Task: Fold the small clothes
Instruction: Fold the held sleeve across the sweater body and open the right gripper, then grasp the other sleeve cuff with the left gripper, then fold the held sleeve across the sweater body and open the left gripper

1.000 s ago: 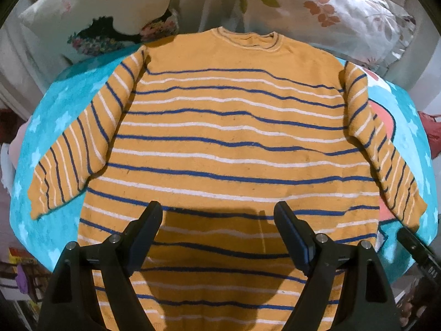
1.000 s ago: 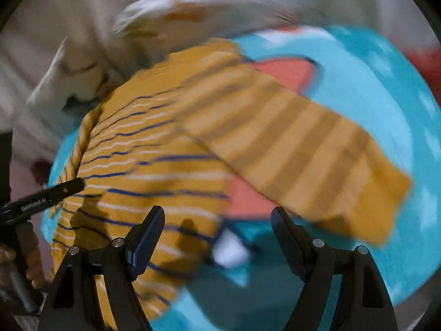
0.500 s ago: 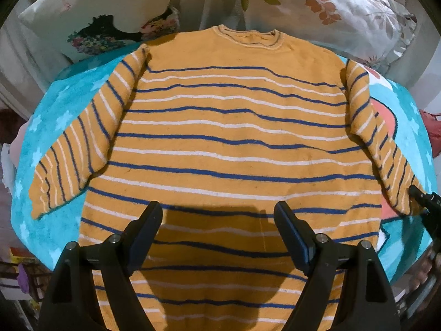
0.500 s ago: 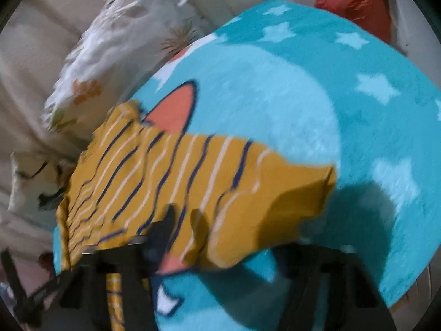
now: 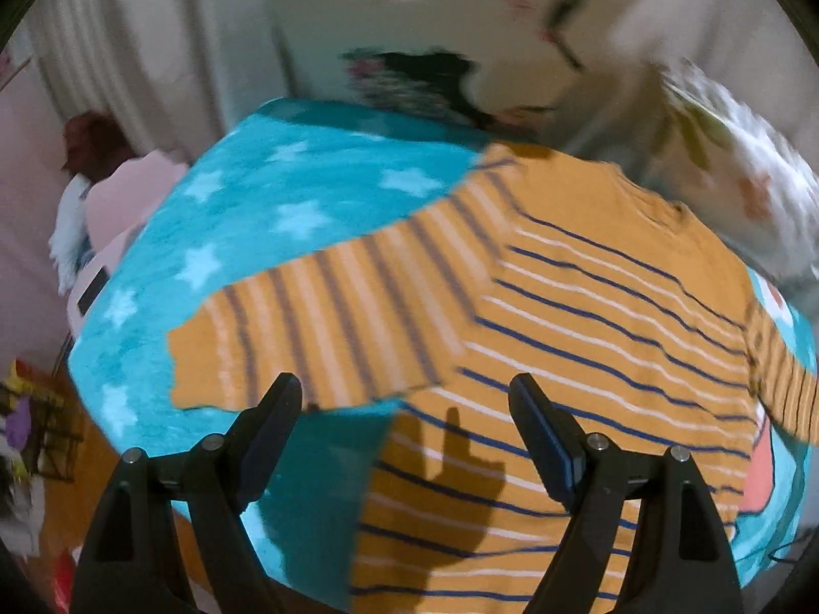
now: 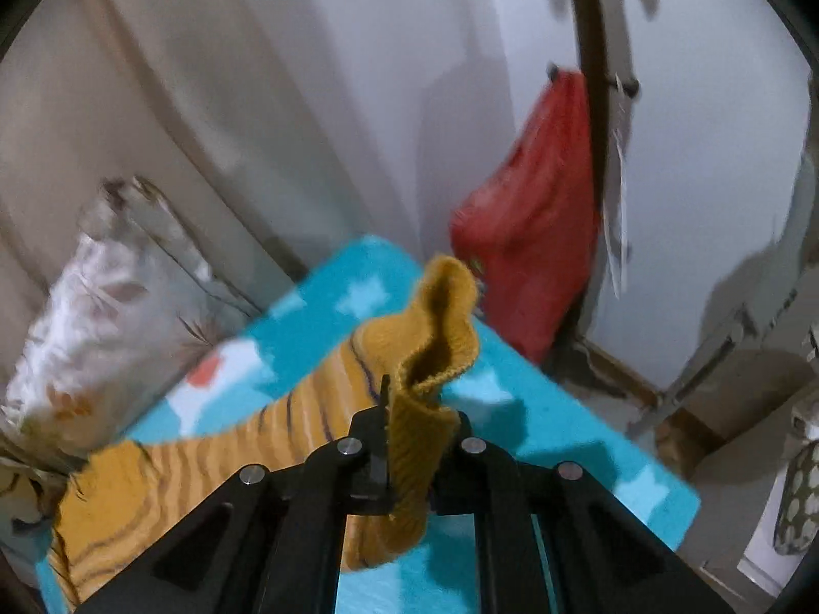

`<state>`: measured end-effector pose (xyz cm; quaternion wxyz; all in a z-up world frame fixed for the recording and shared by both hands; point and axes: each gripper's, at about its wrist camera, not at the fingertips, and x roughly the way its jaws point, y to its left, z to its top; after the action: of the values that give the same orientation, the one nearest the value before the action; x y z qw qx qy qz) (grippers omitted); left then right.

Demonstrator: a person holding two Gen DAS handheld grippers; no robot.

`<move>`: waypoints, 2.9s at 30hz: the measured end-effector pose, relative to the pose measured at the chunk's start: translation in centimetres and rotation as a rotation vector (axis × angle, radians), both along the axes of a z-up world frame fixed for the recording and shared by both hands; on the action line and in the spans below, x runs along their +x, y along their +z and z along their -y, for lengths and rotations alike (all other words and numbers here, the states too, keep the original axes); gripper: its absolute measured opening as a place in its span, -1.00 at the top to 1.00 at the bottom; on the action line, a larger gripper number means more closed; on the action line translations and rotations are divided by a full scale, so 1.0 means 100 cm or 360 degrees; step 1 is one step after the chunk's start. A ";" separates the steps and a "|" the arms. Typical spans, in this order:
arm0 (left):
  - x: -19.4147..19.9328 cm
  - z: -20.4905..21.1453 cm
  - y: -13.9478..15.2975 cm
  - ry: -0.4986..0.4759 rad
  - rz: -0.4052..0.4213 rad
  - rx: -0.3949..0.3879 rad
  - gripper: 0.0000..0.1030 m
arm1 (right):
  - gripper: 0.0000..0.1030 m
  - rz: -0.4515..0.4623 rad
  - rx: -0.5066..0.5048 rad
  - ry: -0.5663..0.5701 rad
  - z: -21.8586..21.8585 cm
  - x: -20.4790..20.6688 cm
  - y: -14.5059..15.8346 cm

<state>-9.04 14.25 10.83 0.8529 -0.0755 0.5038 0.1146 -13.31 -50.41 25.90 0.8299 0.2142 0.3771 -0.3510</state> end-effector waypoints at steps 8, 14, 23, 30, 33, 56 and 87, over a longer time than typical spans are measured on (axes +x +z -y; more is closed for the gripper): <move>-0.007 -0.071 -0.006 0.0127 -0.0004 -0.0074 -0.59 | 0.82 0.0002 0.0282 0.0670 -0.182 0.112 -0.028; -0.012 -0.111 -0.015 0.0179 -0.0015 -0.0125 -0.59 | 0.82 -0.0067 0.0695 0.1178 -0.349 0.189 -0.087; -0.022 -0.157 -0.035 0.0265 -0.0065 -0.0191 -0.59 | 0.76 -0.0314 0.0810 0.1318 -0.467 0.249 -0.163; -0.022 -0.176 -0.048 0.0317 -0.0098 -0.0248 -0.59 | 0.45 -0.0365 0.0798 0.1362 -0.502 0.260 -0.177; -0.021 -0.180 -0.051 0.0320 -0.0105 -0.0259 -0.59 | 0.35 -0.0323 0.1018 0.1423 -0.512 0.261 -0.181; -0.007 -0.175 -0.089 0.0208 -0.0087 -0.0467 0.23 | -0.12 -0.0339 0.0853 0.1442 -0.483 0.169 -0.152; 0.115 0.046 0.085 -0.0574 0.0292 -0.0490 0.74 | -0.12 -0.0094 0.0679 0.0925 -0.305 0.084 -0.100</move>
<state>2.45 9.61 19.36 0.8801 -0.1235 0.4411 -0.1247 -4.94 -19.88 15.87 0.8203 0.2562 0.5110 -0.0199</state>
